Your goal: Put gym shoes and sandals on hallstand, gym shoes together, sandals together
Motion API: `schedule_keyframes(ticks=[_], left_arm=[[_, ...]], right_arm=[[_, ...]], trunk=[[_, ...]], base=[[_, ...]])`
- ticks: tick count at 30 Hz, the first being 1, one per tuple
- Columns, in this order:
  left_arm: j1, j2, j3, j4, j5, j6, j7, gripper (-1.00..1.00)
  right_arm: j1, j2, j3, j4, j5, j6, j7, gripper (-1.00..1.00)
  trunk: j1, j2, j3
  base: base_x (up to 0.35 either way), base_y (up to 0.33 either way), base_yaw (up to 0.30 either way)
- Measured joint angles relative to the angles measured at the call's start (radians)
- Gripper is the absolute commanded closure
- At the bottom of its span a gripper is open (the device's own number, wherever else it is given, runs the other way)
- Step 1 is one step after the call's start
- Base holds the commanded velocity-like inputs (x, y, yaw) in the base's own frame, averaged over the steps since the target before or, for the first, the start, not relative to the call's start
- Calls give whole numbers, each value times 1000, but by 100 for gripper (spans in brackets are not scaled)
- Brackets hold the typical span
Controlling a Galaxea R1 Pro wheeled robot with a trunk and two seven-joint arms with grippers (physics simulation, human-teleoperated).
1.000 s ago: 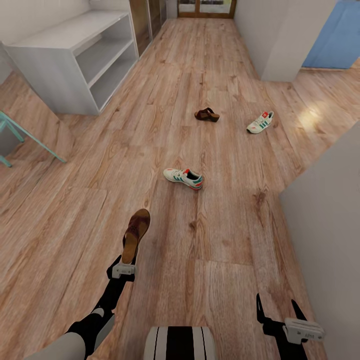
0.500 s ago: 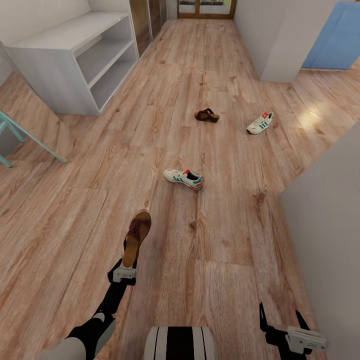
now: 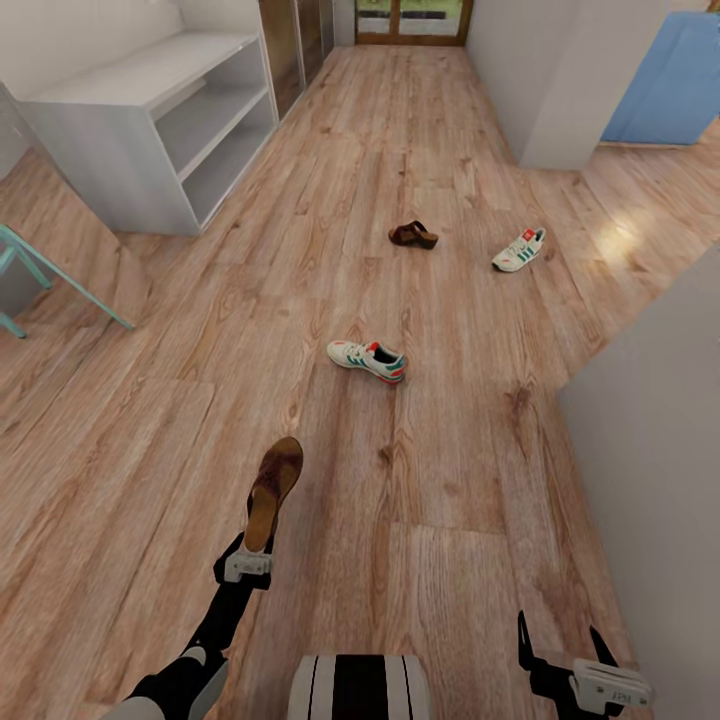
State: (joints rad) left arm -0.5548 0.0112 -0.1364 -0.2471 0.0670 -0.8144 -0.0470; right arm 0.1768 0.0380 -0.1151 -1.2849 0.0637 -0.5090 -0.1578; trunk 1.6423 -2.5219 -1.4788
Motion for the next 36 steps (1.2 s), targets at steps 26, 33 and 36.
schedule_keyframes(ticks=[26,33,36], left_arm=[[39,6,1,0,4,-66,1,100],[77,4,1,-1,6,-191,2,100],[91,4,3,-2,7,-219,2,100]], right_arm=[[-16,1,-3,85,-1,-29,-3,-100],[-21,-4,-4,95,-1,-29,-3,-100],[-21,-4,-4,96,-1,-29,-3,-100]], trunk=[[0,0,19],[0,0,20],[0,0,22]], base=[[0,0,77],[0,0,276],[0,0,229]])
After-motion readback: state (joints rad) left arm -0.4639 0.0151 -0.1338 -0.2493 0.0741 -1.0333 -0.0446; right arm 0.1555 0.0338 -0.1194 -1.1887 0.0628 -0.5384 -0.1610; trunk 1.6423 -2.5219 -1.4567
